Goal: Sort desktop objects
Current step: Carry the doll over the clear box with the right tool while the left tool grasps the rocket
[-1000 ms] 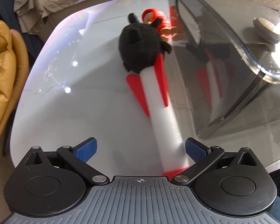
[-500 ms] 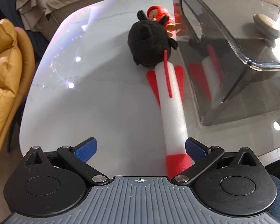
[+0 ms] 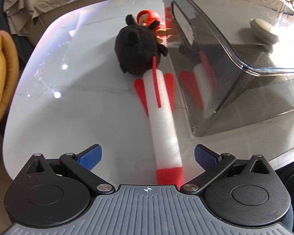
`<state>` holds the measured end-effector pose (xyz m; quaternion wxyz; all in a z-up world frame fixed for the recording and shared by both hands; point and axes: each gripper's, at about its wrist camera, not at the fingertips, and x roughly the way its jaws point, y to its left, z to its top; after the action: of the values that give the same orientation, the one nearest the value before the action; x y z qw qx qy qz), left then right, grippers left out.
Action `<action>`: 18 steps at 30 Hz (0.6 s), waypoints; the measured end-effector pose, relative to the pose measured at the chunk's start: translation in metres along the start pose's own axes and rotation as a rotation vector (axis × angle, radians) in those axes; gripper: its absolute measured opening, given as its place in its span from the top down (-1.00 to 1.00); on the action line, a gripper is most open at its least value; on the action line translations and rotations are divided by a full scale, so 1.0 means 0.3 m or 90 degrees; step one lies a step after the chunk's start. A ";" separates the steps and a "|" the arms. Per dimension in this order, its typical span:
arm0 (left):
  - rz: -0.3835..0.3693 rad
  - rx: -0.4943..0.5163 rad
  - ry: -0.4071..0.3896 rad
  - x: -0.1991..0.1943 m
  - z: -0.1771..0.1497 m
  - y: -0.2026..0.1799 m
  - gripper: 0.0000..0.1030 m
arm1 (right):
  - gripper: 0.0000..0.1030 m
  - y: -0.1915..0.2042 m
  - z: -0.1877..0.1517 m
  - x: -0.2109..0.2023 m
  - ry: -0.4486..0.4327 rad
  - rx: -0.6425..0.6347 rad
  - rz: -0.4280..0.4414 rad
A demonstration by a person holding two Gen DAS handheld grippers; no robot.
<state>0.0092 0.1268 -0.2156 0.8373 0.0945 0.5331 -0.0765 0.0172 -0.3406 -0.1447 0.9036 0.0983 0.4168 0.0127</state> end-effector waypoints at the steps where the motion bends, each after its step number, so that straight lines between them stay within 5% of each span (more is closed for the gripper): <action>1: -0.004 -0.001 -0.003 0.003 -0.002 0.003 -1.00 | -0.11 0.040 0.028 -0.042 -0.014 -0.019 0.005; 7: -0.034 -0.028 -0.017 0.023 -0.007 0.032 -1.00 | -0.11 0.354 0.127 -0.141 -0.023 -0.160 0.046; 11: -0.053 -0.030 -0.020 0.040 0.005 0.033 -1.00 | -0.12 0.555 0.117 -0.025 0.048 -0.216 0.057; 18: -0.016 0.037 -0.020 0.070 0.028 0.003 -1.00 | -0.12 0.692 0.024 0.261 0.193 -0.224 -0.001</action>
<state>0.0257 0.1250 -0.2312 0.8416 0.1108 0.5183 -0.1043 0.0859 -0.1301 -0.1599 0.8340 -0.0641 0.5390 0.0991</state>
